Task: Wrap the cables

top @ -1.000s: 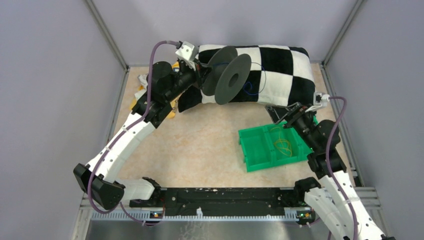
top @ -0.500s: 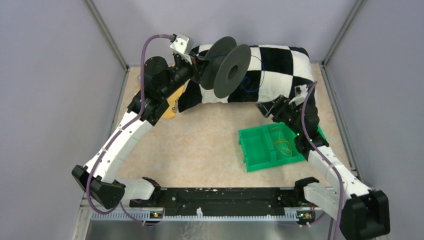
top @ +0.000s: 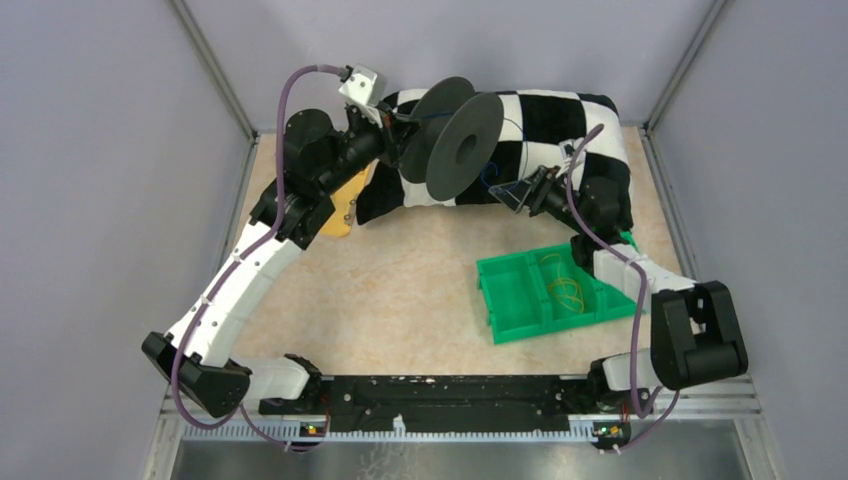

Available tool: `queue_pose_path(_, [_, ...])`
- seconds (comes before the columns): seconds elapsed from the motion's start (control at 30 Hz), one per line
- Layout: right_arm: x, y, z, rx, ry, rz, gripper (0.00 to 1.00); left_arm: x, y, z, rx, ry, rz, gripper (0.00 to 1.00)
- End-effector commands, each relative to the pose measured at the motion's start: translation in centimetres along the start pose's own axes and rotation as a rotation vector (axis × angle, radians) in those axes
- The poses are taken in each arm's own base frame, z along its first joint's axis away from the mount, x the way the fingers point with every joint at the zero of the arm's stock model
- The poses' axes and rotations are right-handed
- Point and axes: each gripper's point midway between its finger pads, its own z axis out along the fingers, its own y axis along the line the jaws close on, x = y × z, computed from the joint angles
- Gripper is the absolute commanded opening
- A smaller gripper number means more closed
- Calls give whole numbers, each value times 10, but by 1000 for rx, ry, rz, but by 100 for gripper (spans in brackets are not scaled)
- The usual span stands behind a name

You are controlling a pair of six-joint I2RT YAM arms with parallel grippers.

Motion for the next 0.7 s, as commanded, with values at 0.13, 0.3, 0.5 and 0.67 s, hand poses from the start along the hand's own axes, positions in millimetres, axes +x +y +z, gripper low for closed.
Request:
queue_pose_path(0.13, [-26, 36, 12, -224, -21, -125, 73, -56, -9, -6, 33, -149, 9, 0])
queue_pose_path(0.3, [-29, 38, 19, -259, -16, -128, 71, -52, -9, -9, 31, -143, 2, 0])
queue_pose_path(0.5, [-39, 45, 24, -300, -28, -133, 68, -53, -12, -13, 42, -144, 2, 0])
queue_pose_path(0.67, [-48, 53, 28, -340, -37, -125, 61, -54, -15, -14, 53, -146, -2, 0])
